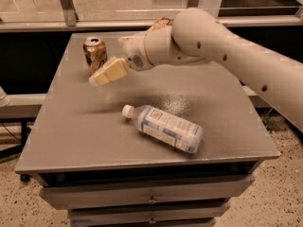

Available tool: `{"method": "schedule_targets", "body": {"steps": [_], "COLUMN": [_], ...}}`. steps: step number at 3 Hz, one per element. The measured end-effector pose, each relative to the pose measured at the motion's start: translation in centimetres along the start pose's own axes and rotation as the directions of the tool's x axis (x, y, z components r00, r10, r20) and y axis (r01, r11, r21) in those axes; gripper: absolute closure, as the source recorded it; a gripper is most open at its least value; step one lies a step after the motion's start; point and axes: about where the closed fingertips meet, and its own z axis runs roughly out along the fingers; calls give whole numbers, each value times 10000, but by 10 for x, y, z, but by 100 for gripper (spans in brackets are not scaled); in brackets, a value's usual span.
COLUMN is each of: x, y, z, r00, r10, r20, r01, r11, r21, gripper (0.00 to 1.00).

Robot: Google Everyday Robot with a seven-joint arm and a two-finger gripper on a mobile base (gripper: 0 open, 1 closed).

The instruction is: Knock orange can over

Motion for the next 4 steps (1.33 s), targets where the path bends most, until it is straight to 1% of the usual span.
{"method": "schedule_targets", "body": {"steps": [1,2,3,4], "x": [-17,-17,-4,5], "y": [-2,-15,-28,-36], "z": [51,80,94,97], "r00": [9932,9845,9800,9767], "r10": [-34,-194,-161,-132], "r20": [1163,1743,1982,2142], "r01": [50,156,27,-83], "r11": [9999,9996,9977,9950], "r21": [-136,233,677,991], "gripper": [0,0,18,42]}}
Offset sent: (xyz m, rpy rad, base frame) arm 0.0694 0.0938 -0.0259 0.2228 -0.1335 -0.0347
